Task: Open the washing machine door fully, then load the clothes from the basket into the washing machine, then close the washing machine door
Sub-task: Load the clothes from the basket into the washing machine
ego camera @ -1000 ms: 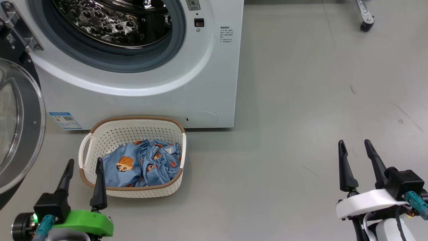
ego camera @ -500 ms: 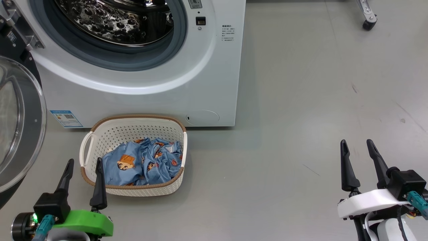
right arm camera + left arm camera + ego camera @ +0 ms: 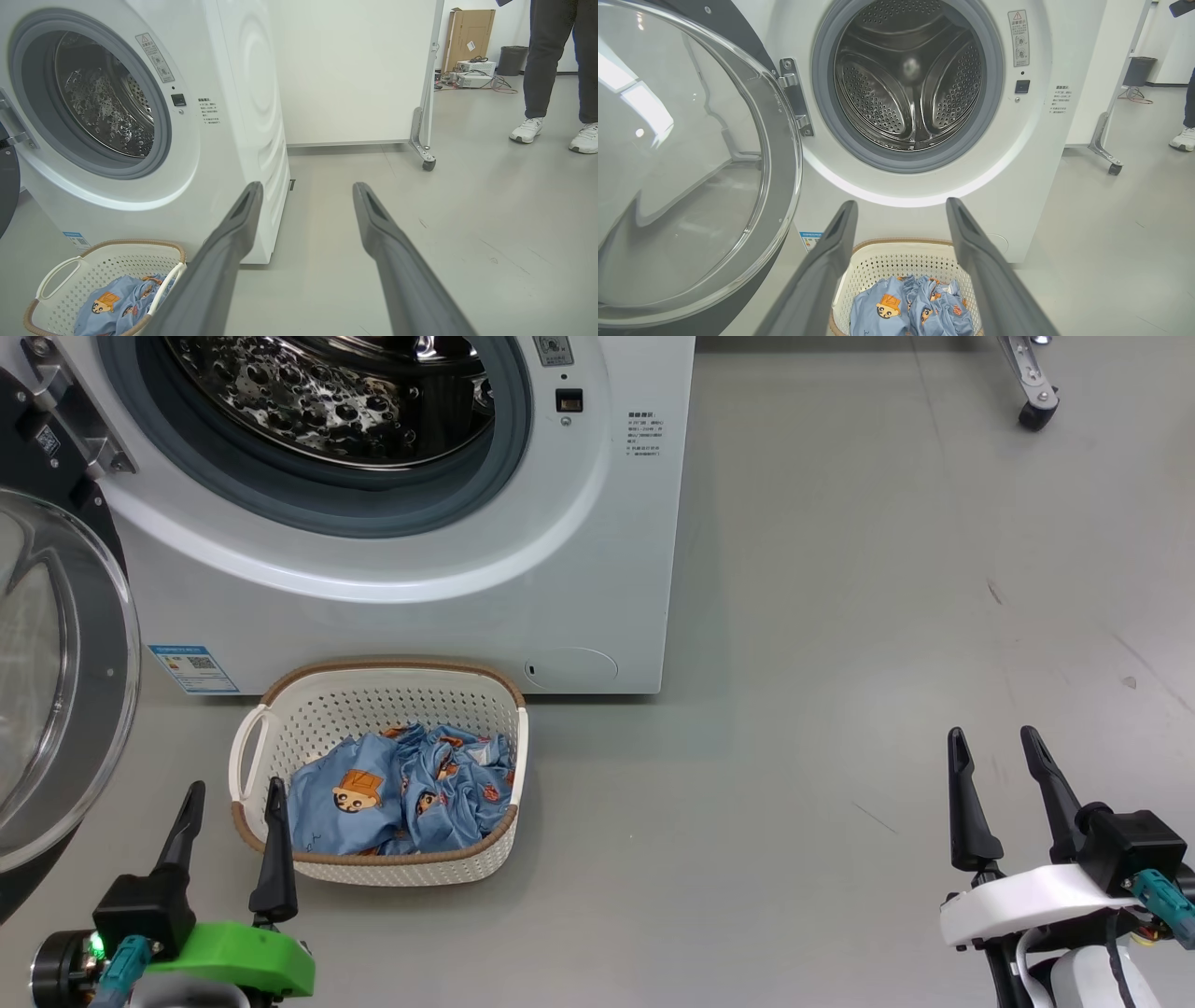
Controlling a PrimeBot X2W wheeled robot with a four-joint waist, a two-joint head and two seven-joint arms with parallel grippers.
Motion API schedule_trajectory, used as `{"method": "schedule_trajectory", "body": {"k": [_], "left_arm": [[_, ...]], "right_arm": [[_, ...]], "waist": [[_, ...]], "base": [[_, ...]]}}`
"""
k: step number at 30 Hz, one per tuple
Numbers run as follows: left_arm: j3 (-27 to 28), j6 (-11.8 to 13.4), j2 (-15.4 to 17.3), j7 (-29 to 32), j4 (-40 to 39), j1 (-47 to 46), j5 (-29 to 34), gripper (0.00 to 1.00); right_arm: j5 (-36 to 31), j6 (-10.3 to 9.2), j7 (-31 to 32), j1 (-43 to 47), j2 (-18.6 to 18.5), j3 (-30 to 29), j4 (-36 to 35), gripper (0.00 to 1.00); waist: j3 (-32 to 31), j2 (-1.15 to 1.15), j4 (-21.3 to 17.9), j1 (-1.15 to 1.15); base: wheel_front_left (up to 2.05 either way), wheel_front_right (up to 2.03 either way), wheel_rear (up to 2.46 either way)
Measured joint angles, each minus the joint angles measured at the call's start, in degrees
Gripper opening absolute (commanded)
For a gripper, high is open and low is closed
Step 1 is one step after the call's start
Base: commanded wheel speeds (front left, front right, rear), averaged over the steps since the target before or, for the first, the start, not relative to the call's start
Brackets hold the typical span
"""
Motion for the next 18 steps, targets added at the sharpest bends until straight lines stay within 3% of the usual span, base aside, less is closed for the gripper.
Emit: {"method": "schedule_trajectory", "body": {"k": [18], "left_arm": [[1.07, -0.01, -0.04, 0.0, 0.12, 0.02, 0.07, 1.0]], "right_arm": [[0.43, 0.0, 0.0, 0.13, 0.08, 0.25, 0.11, 1.0]], "waist": [[0.52, 0.0, 0.45, 0.0]], "base": [[0.47, -0.66, 0.19]]}}
